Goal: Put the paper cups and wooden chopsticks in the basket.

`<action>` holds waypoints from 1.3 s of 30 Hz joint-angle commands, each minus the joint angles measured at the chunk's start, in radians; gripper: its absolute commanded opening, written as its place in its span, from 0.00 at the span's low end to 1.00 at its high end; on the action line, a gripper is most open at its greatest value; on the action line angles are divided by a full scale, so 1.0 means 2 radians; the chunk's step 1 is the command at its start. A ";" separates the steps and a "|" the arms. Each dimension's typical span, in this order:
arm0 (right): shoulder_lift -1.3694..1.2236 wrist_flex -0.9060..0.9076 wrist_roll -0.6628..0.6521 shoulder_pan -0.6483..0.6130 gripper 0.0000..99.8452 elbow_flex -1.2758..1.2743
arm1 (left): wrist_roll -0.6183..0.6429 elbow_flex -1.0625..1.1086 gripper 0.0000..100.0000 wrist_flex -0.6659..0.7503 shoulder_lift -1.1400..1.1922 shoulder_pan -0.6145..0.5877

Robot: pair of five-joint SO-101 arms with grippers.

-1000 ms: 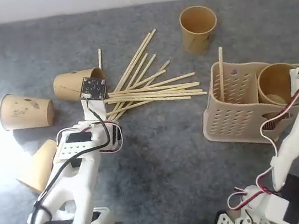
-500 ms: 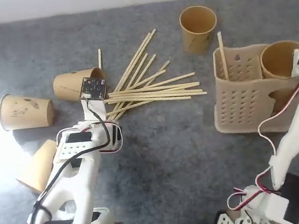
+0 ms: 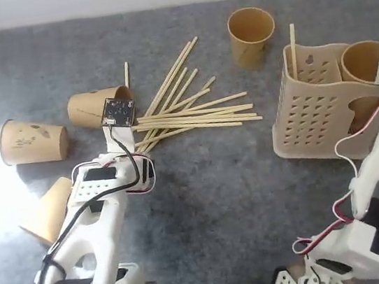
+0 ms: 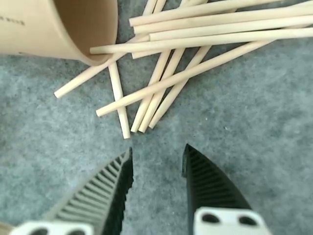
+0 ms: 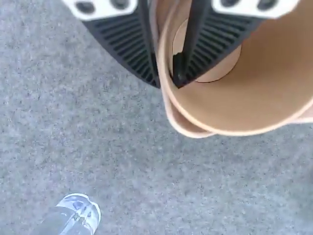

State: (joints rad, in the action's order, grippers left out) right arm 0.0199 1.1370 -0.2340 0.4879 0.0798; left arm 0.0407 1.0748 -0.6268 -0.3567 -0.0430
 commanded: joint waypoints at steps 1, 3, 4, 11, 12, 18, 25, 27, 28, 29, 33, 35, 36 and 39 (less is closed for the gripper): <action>-0.010 -0.006 0.007 0.013 0.01 0.015 | 0.004 -0.003 0.17 0.012 -0.021 0.001; 0.002 -0.005 0.005 0.015 0.01 0.015 | 0.004 -0.003 0.17 0.012 -0.021 0.001; 0.010 -0.001 0.004 0.015 0.01 0.015 | 0.004 -0.003 0.17 0.012 -0.021 0.001; 0.083 0.024 0.008 0.016 0.01 0.017 | 0.004 -0.003 0.17 0.012 -0.021 0.002; 0.091 0.024 0.010 0.016 0.01 0.016 | 0.004 -0.003 0.17 0.012 -0.021 0.001; 0.128 0.030 0.046 0.050 0.01 -0.001 | 0.004 -0.003 0.17 0.012 -0.021 0.001; 0.162 0.044 0.001 0.072 0.01 -0.071 | 0.004 -0.003 0.17 0.012 -0.021 0.002; 0.170 0.044 -0.007 0.070 0.01 -0.098 | 0.004 -0.003 0.17 0.012 -0.021 0.002; 0.175 0.044 -0.009 0.069 0.01 -0.110 | 0.004 -0.003 0.17 0.012 -0.021 0.002; 0.180 0.044 -0.012 0.069 0.01 -0.122 | 0.004 -0.003 0.17 0.012 -0.021 0.002; 0.201 0.044 -0.030 0.069 0.01 -0.161 | 0.004 -0.003 0.17 0.012 -0.021 0.002; 0.211 0.044 -0.048 0.069 0.01 -0.176 | 0.004 -0.003 0.17 0.012 -0.021 0.002; 0.215 0.044 -0.061 0.069 0.01 -0.183 | 0.004 -0.003 0.17 0.012 -0.021 0.002; 0.226 0.063 -0.091 0.069 0.01 -0.189 | 0.004 -0.003 0.17 0.012 -0.021 0.002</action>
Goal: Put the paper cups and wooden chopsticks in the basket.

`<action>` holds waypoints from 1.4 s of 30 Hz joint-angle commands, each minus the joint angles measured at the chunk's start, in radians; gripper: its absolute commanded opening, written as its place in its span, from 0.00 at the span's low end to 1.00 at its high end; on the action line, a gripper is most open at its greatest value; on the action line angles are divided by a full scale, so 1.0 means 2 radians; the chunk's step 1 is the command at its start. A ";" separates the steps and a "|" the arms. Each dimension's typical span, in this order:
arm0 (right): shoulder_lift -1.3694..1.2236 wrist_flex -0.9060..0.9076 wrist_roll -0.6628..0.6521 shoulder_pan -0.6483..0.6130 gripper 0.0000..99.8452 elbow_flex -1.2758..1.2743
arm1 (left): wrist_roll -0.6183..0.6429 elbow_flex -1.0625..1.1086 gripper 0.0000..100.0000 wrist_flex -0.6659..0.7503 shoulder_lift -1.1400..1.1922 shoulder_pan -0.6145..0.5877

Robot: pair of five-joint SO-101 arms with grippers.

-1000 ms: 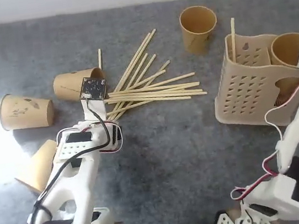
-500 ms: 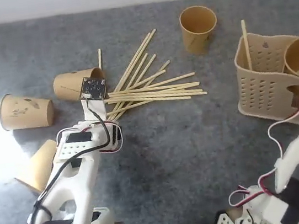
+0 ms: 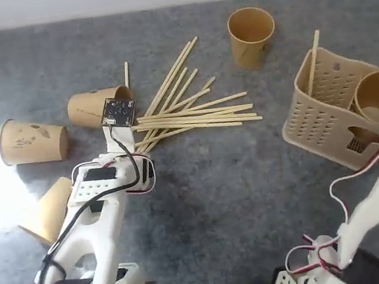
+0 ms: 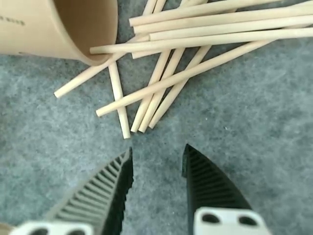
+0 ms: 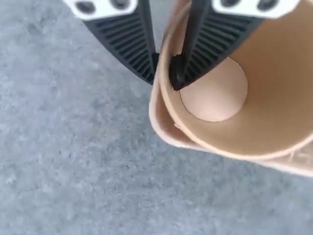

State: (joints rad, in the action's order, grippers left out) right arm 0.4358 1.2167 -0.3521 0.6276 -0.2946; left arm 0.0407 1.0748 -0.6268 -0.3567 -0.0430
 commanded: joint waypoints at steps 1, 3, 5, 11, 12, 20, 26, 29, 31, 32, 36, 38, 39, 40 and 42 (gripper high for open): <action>0.021 0.035 -0.036 0.000 0.01 -0.002 | 0.004 -0.003 0.17 0.012 -0.021 0.002; 0.031 0.053 -0.040 0.000 0.01 -0.001 | 0.004 -0.003 0.17 0.012 -0.021 0.002; 0.045 0.059 -0.040 0.003 0.05 -0.001 | 0.004 -0.003 0.17 0.012 -0.021 0.001; 0.073 0.044 -0.039 0.016 0.21 -0.002 | 0.004 -0.003 0.17 0.012 -0.021 0.001; 0.073 0.038 -0.040 0.017 0.20 -0.002 | 0.004 -0.003 0.17 0.012 -0.021 0.001; 0.071 0.010 -0.038 0.017 0.18 0.021 | 0.004 -0.003 0.17 0.012 -0.021 0.001; 0.068 0.011 -0.037 0.017 0.18 0.074 | 0.004 -0.003 0.17 0.012 -0.021 0.001; 0.067 0.011 -0.037 0.016 0.18 0.074 | 0.004 -0.003 0.17 0.012 -0.021 0.001; 0.063 0.006 -0.037 0.016 0.18 0.064 | 0.004 -0.003 0.17 0.012 -0.021 0.001; 0.056 0.002 -0.037 0.014 0.18 0.057 | 0.004 -0.003 0.17 0.012 -0.021 0.001; 0.030 -0.016 -0.036 0.016 0.18 0.053 | 0.004 -0.003 0.17 0.012 -0.021 0.001; 0.033 -0.008 -0.031 0.015 0.18 0.071 | 0.004 -0.003 0.17 0.012 -0.021 0.001; 0.038 -0.003 -0.022 0.013 0.18 0.084 | 0.004 -0.003 0.17 0.012 -0.021 0.001; 0.046 0.001 -0.013 0.008 0.18 0.099 | 0.004 -0.003 0.17 0.012 -0.021 0.002; 0.066 0.014 -0.007 -0.024 0.18 0.131 | 0.004 -0.003 0.17 0.012 -0.021 0.002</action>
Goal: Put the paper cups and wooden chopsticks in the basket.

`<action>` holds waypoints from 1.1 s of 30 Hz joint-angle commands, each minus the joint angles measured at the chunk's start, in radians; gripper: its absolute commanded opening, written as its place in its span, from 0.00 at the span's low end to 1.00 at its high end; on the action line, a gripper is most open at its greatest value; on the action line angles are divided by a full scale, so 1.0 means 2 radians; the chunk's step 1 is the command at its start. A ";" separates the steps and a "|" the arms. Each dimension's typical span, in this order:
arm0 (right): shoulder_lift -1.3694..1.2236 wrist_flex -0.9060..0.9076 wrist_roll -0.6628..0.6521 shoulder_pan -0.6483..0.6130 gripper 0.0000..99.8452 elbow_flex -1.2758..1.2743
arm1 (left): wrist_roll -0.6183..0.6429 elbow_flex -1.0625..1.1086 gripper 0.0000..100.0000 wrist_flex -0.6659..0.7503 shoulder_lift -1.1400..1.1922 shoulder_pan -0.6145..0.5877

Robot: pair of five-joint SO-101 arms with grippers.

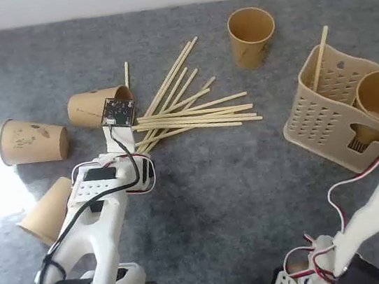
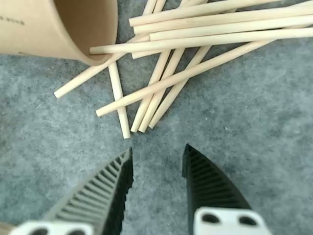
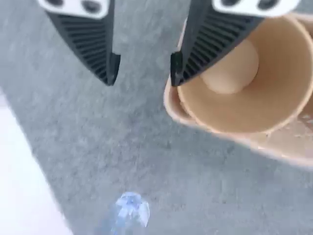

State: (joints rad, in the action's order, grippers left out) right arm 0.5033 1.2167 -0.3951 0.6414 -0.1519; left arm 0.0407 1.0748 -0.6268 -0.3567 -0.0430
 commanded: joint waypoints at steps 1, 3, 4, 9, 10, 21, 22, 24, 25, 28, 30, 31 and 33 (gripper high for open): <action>0.041 0.025 0.016 -0.053 0.17 0.074 | 0.004 -0.003 0.17 0.012 -0.021 0.002; 0.055 0.042 0.017 -0.109 0.17 0.093 | 0.004 -0.003 0.17 0.012 -0.021 0.001; 0.059 0.045 0.017 -0.140 0.17 0.097 | 0.004 -0.003 0.17 0.012 -0.021 0.001; 0.061 0.040 0.039 -0.254 0.17 0.098 | 0.004 -0.001 0.17 0.012 -0.021 0.000; 0.059 0.033 0.046 -0.270 0.17 0.098 | 0.004 0.000 0.17 0.012 -0.021 0.000; -0.129 -0.033 0.076 -0.342 0.17 0.170 | 0.004 0.000 0.17 0.013 -0.021 0.000; -0.156 -0.032 0.077 -0.344 0.17 0.194 | 0.004 0.000 0.17 0.013 -0.021 0.000; -0.205 -0.025 0.074 -0.360 0.17 0.249 | 0.004 -0.001 0.17 0.014 -0.021 0.000; -0.228 -0.020 0.074 -0.367 0.17 0.278 | 0.004 -0.001 0.17 0.015 -0.021 0.001; -0.297 -0.008 0.071 -0.392 0.17 0.380 | 0.004 -0.001 0.17 0.015 -0.021 0.001; -0.344 -0.006 0.058 -0.405 0.17 0.439 | 0.004 -0.001 0.17 0.015 -0.021 0.001; -0.369 -0.006 0.053 -0.410 0.17 0.466 | 0.004 -0.001 0.17 0.015 -0.021 0.001; -0.422 -0.003 0.050 -0.412 0.17 0.519 | 0.004 -0.001 0.17 0.015 -0.021 0.001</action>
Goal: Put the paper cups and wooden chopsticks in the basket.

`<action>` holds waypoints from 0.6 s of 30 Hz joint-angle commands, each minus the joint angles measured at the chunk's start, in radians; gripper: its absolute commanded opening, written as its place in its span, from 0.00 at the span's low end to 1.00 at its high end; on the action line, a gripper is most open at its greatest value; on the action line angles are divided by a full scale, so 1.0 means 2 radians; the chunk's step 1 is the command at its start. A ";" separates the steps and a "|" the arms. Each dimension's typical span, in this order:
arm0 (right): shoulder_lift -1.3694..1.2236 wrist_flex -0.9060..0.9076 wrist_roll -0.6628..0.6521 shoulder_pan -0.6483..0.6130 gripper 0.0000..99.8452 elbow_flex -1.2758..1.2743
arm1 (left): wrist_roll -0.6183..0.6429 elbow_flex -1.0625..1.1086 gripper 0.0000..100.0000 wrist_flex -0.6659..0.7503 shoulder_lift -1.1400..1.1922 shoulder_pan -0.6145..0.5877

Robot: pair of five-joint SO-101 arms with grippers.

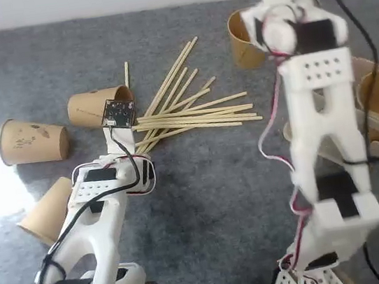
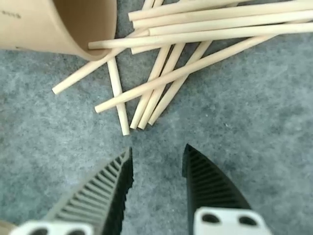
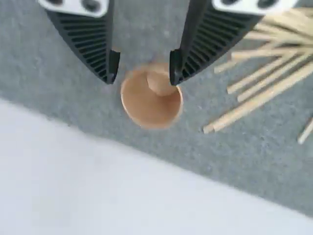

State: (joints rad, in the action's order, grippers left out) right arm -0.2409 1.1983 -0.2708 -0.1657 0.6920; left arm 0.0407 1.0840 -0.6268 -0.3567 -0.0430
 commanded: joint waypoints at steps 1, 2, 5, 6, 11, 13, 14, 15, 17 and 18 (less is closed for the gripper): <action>-0.077 0.006 -0.012 -0.007 0.15 0.120 | 0.004 -0.006 0.17 0.015 -0.021 0.002; -0.103 0.006 -0.012 -0.005 0.14 0.143 | 0.004 -0.006 0.17 0.015 -0.021 0.002; -0.171 0.006 -0.010 0.012 0.12 0.199 | 0.004 -0.006 0.17 0.015 -0.021 0.002; -0.191 0.007 -0.010 0.014 0.12 0.216 | 0.004 -0.006 0.17 0.015 -0.021 0.002; -0.266 0.005 -0.012 0.028 0.15 0.265 | 0.004 -0.006 0.17 0.015 -0.021 0.002; -0.287 0.001 -0.012 0.028 0.15 0.271 | 0.004 -0.006 0.17 0.015 -0.021 0.002; -0.297 0.000 -0.013 0.028 0.15 0.276 | 0.004 -0.006 0.17 0.015 -0.021 0.002; -0.308 -0.003 -0.013 0.027 0.15 0.282 | 0.004 -0.006 0.17 0.015 -0.021 0.002; -0.324 -0.007 -0.013 0.026 0.15 0.294 | 0.004 -0.006 0.17 0.015 -0.021 0.003; -0.331 -0.007 -0.013 0.024 0.15 0.299 | 0.004 -0.006 0.17 0.015 -0.021 0.003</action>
State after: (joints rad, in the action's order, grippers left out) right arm -0.9007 1.2045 -0.2770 -0.1227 1.2137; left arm 0.0407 1.0840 -0.6268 -0.3567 -0.0430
